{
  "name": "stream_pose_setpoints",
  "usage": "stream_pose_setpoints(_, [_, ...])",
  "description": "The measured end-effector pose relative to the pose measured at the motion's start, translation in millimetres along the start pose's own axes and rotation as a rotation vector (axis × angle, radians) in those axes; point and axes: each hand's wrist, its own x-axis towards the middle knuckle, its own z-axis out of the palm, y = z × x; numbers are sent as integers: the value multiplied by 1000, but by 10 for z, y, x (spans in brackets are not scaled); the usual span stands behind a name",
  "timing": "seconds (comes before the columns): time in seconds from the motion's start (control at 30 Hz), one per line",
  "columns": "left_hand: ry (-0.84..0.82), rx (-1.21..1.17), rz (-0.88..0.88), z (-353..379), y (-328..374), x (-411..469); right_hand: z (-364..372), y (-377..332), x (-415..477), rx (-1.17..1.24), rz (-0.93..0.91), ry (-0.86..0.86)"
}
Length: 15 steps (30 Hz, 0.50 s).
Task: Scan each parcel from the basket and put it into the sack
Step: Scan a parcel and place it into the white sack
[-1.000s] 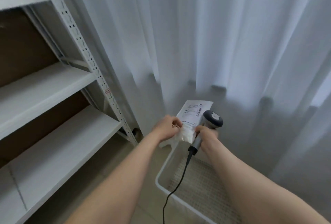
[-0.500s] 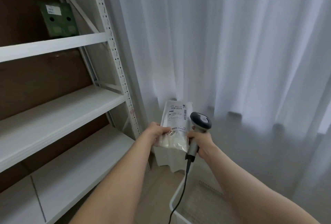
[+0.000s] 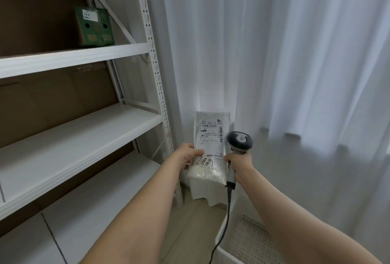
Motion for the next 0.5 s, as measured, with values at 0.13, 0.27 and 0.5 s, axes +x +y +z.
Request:
stream_pose_setpoints(0.13, [61, -36, 21, -153, -180, -46, 118, 98, -140, -89, 1, 2])
stream_pose_setpoints(0.27, [111, -84, 31, -241, -346, -92, 174, 150, -223, -101, -2, 6])
stream_pose_setpoints(0.5, [155, -156, 3, -275, -430, -181, 127, 157, -302, -108, 52, -32])
